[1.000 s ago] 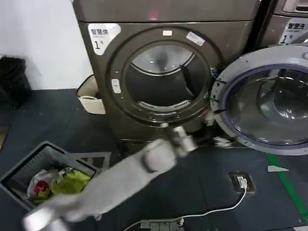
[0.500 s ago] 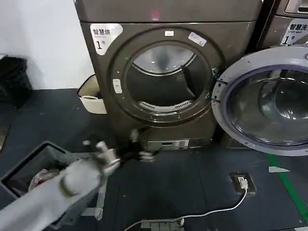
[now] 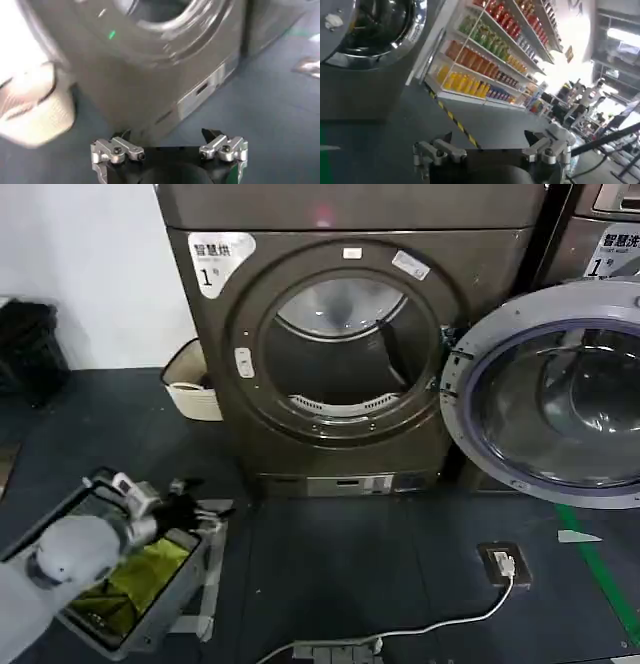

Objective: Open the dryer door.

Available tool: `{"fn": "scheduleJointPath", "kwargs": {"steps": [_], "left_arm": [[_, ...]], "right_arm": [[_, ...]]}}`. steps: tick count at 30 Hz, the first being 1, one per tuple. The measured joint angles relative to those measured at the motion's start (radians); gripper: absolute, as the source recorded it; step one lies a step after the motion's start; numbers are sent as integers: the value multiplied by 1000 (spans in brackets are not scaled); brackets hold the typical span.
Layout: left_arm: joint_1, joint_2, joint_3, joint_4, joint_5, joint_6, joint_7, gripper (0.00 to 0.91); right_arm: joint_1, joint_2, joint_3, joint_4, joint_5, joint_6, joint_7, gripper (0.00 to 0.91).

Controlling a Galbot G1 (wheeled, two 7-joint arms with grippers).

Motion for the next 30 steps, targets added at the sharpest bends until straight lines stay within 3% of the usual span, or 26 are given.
{"fn": "scheduleJointPath", "kwargs": {"steps": [8,13,26,30], "left_arm": [[37,24,-89,29,-285,188,-206,907],[71,39,-147,66,-458,188,-365,907],[216,108,-208,84,-822,188,-647,907],[223,132,-188,102,-901,187,-687,907]], "right_arm": [[1,11,0,-25,0,6,-3,907],[2,14,-2,-27,0,8,-4,907],[0,19,-1,-44,7,8,18,907],[0,17,0,-51,9,9,20,907]]}}
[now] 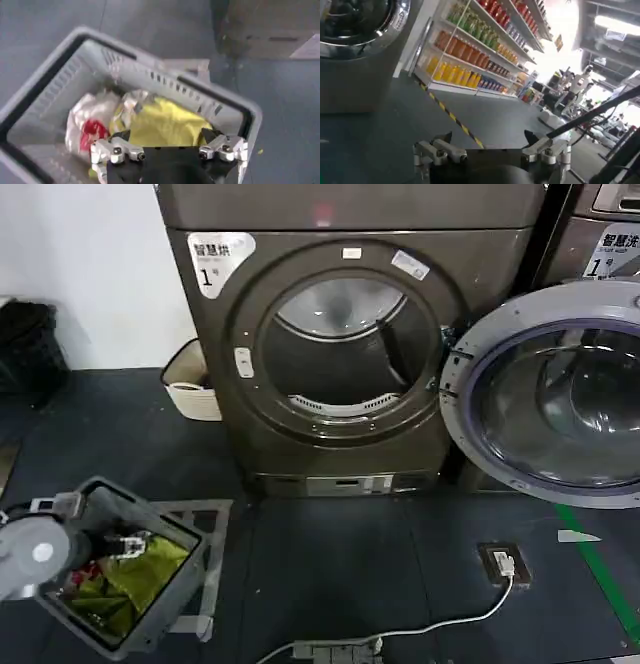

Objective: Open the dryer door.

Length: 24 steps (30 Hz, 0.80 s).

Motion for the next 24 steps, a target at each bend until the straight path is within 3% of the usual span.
{"fn": "scheduleJointPath", "kwargs": {"steps": [24], "left_arm": [[-24,8,16,35,-79,0,-31,907]], "right_arm": [[5,2,4,-15,15,-11,15,907]]}}
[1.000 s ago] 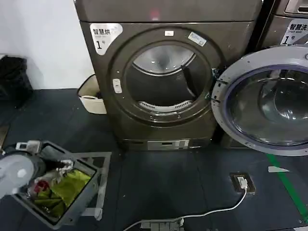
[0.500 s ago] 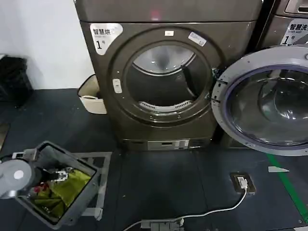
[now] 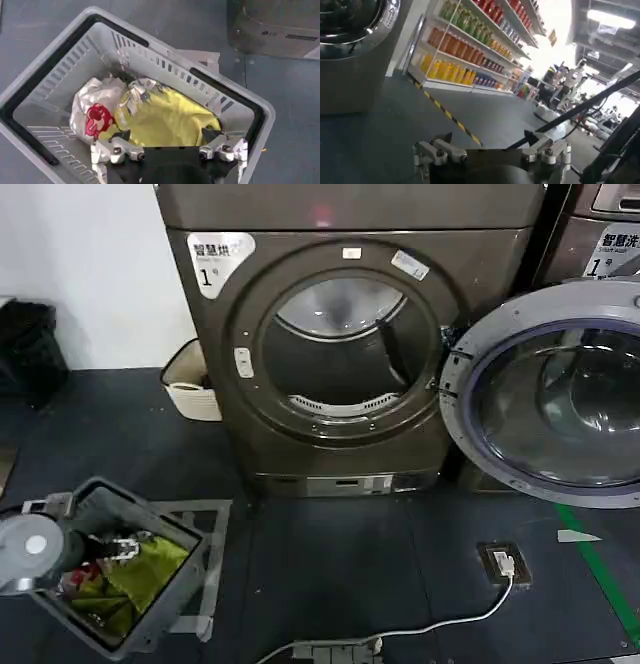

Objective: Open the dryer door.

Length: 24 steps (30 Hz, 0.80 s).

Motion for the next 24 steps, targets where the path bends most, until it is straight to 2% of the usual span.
{"fn": "scheduleJointPath", "kwargs": {"steps": [7,12,18,24], "left_arm": [[0,0,0,3,-9,0,-4,907],[-1,1,-1,5,-5,0,-4,907],[-7,2,-1,5,-14,0,-6,907],[-14,4,-1,4,-42,0,-14,907]], "right_arm": [[1,11,2,-16,1,9,41,907],[-6,20,3,-48,6,24,151,907],[-7,21,14,-100,60,32,269,907],[3,25,18,-110,73,27,314,907]]}}
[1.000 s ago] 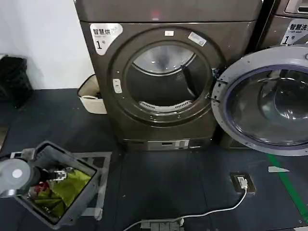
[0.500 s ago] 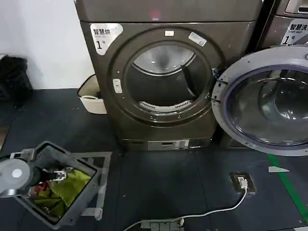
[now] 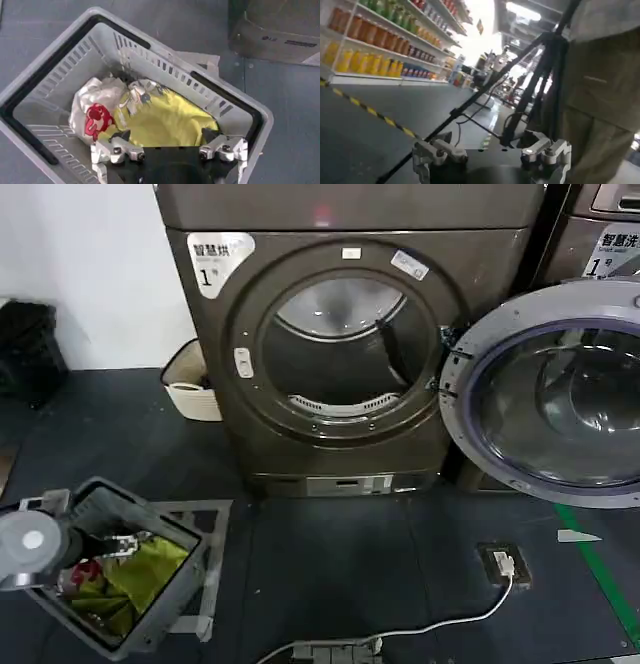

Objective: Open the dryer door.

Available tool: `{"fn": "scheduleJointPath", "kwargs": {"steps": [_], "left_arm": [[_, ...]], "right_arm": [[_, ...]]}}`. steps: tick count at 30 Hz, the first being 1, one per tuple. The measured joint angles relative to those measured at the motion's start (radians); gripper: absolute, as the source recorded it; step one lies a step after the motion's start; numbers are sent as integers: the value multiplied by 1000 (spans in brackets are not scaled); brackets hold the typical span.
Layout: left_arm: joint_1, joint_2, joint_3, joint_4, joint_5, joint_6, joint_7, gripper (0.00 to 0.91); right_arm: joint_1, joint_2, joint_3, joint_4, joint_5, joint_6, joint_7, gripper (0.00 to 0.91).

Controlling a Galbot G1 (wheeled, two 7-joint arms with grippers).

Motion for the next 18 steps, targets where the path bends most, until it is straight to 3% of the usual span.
{"fn": "scheduleJointPath", "kwargs": {"steps": [18], "left_arm": [[8,-8,0,0,5,0,2,907]], "right_arm": [[16,0,2,1,-3,-6,-5,907]]}}
